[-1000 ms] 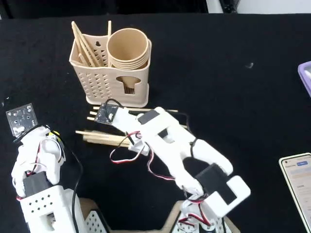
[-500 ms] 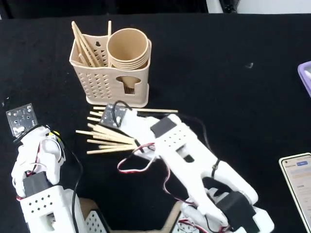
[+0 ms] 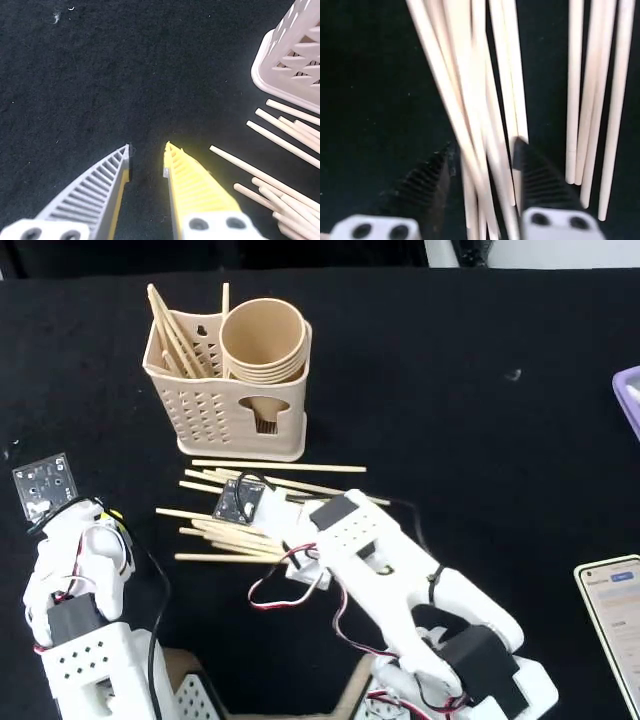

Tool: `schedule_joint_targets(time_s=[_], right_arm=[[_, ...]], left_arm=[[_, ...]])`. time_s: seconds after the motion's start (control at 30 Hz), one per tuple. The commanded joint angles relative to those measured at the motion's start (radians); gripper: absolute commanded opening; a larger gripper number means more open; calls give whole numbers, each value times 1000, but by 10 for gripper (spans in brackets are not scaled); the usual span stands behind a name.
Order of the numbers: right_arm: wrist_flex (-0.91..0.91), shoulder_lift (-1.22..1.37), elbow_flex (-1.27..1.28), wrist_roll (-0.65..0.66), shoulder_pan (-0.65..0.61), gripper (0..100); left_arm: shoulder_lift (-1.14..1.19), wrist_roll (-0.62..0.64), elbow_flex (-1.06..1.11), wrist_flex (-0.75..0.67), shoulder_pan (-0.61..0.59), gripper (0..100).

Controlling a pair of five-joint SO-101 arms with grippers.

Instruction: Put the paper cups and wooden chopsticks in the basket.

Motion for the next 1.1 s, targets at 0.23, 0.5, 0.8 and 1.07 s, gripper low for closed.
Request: schedule_joint_targets(time_s=[0.23, 0.5, 0.8, 1.07], right_arm=[[-18, 87, -117, -86, -29, 196], [-41, 186, -163, -89, -46, 57], [92, 30, -177, -124, -44, 11], [153, -180, -177, -123, 69, 11]], left_arm=[[-11, 5, -10, -23, -13, 118], [-11, 5, -10, -23, -13, 118], [-11, 5, -10, -23, -13, 118], [-11, 5, -10, -23, -13, 118]])
